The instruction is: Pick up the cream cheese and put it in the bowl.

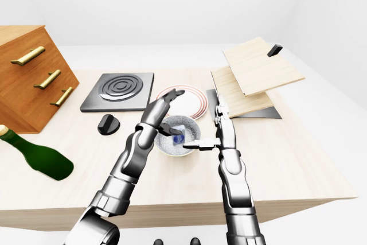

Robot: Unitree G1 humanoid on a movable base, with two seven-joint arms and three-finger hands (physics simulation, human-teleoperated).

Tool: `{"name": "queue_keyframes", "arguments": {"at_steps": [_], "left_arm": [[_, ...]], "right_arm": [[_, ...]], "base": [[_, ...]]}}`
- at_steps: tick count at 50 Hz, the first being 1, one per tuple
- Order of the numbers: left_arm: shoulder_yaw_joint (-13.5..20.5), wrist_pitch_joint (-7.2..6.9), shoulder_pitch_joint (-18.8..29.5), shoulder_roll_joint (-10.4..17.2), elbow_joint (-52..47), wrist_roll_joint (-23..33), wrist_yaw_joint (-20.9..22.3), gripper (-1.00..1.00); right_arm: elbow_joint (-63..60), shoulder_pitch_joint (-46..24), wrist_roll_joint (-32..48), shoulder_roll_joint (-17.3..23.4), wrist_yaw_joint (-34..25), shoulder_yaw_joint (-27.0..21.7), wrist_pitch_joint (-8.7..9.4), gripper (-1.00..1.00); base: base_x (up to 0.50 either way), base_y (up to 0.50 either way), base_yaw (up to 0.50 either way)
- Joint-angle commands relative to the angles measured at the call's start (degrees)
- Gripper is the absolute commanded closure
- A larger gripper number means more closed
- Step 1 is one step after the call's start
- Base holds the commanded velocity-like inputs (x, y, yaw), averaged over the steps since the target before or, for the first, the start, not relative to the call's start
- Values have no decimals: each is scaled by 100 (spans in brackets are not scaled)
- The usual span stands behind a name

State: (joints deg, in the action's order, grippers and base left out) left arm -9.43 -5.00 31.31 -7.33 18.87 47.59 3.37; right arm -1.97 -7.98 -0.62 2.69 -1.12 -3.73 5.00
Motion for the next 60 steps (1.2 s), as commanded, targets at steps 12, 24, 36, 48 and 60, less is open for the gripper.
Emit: {"name": "queue_keyframes", "arguments": {"at_steps": [12, 24, 36, 48, 60], "left_arm": [[-175, 0, -348, -94, -2109, 240, 817, -88], [-67, 0, -1120, 147, -3687, -30, 1304, -80], [354, 0, -2175, 614, -6085, -1137, 1559, -100], [1183, 0, -2679, 856, -6167, -3074, 892, -100], [1421, 0, -3296, 898, -6532, -4185, 744, -100]], "right_arm": [[-95, -9, 21, -9, 13, 23, 0, -100], [-1111, 150, 59, -30, 1, 96, 0, -100], [-2904, -13, 409, -115, 44, 363, 0, -100], [-3439, 74, 715, -283, -9, 741, 0, -100], [-4602, -145, 1028, -405, 53, 1171, 0, -100]], "base": [[0, 0, 0], [0, 0, 0], [0, 0, 0], [0, 0, 0], [0, 0, 0]]}}
